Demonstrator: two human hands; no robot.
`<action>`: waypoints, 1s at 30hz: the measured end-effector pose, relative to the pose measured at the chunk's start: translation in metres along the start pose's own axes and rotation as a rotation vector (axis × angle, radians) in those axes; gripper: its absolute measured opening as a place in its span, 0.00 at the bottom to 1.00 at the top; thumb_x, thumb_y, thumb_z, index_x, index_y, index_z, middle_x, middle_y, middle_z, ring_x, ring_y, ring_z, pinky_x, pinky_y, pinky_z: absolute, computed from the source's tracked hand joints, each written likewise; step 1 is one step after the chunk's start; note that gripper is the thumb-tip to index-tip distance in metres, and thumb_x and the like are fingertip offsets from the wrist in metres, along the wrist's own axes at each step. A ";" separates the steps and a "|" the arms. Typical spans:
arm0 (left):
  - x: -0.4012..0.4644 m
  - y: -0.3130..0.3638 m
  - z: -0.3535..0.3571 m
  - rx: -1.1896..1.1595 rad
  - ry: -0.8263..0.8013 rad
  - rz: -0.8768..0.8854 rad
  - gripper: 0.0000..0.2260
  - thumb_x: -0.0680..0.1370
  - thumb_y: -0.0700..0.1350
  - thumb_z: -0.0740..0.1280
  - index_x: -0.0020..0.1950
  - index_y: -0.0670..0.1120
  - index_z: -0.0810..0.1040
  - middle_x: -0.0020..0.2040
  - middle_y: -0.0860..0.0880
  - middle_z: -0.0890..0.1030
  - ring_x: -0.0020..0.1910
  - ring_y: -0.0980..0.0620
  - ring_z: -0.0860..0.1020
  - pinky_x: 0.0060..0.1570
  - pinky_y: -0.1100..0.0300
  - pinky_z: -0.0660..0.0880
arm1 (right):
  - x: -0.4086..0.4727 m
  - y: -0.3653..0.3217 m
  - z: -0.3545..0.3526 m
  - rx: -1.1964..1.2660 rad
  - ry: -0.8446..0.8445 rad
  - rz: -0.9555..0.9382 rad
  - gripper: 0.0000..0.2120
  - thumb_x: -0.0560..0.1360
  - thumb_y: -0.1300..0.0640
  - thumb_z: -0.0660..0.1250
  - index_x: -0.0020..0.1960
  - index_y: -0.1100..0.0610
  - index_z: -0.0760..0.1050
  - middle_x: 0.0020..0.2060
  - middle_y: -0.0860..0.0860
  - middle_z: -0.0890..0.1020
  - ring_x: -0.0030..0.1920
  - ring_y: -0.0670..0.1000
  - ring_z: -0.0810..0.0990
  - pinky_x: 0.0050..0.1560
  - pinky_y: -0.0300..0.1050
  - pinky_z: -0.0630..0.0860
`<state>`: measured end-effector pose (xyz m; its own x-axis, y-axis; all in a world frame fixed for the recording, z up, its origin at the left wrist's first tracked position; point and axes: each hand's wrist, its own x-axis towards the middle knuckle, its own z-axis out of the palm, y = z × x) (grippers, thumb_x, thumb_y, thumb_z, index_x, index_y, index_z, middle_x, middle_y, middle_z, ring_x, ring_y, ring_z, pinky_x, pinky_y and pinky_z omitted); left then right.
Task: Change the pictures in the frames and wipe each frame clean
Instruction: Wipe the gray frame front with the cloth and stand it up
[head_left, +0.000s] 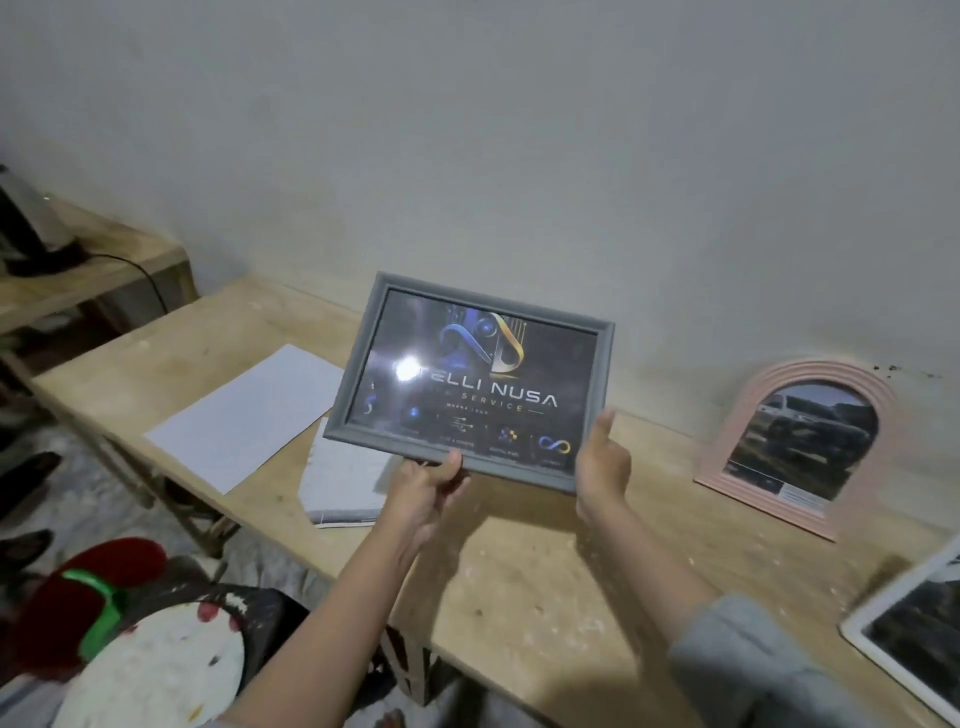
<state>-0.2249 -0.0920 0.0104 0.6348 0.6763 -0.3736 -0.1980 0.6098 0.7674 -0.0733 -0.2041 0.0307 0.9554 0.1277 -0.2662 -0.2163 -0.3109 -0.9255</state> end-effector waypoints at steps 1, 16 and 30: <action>0.007 0.011 -0.010 0.027 -0.045 -0.008 0.04 0.74 0.32 0.66 0.46 0.39 0.77 0.36 0.46 0.82 0.33 0.54 0.82 0.41 0.59 0.81 | 0.003 -0.002 0.014 -0.021 0.021 -0.004 0.33 0.78 0.34 0.49 0.42 0.63 0.76 0.42 0.59 0.78 0.45 0.60 0.77 0.48 0.52 0.71; 0.105 0.162 -0.117 0.462 0.015 0.000 0.10 0.82 0.45 0.60 0.45 0.42 0.77 0.33 0.48 0.81 0.31 0.52 0.80 0.32 0.62 0.76 | 0.035 -0.004 0.100 -0.266 0.016 -0.099 0.34 0.81 0.41 0.47 0.36 0.70 0.72 0.36 0.61 0.75 0.40 0.60 0.74 0.41 0.49 0.65; 0.122 0.184 -0.195 0.505 0.414 0.062 0.10 0.82 0.42 0.60 0.42 0.40 0.73 0.32 0.43 0.72 0.29 0.46 0.71 0.28 0.60 0.71 | 0.077 0.010 0.188 -0.522 -0.149 -0.384 0.10 0.78 0.55 0.61 0.47 0.59 0.77 0.44 0.56 0.80 0.46 0.57 0.77 0.41 0.44 0.68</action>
<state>-0.3301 0.1832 0.0043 0.2738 0.8685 -0.4131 0.2139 0.3638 0.9066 -0.0394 -0.0200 -0.0498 0.8988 0.4381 -0.0126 0.2959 -0.6278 -0.7200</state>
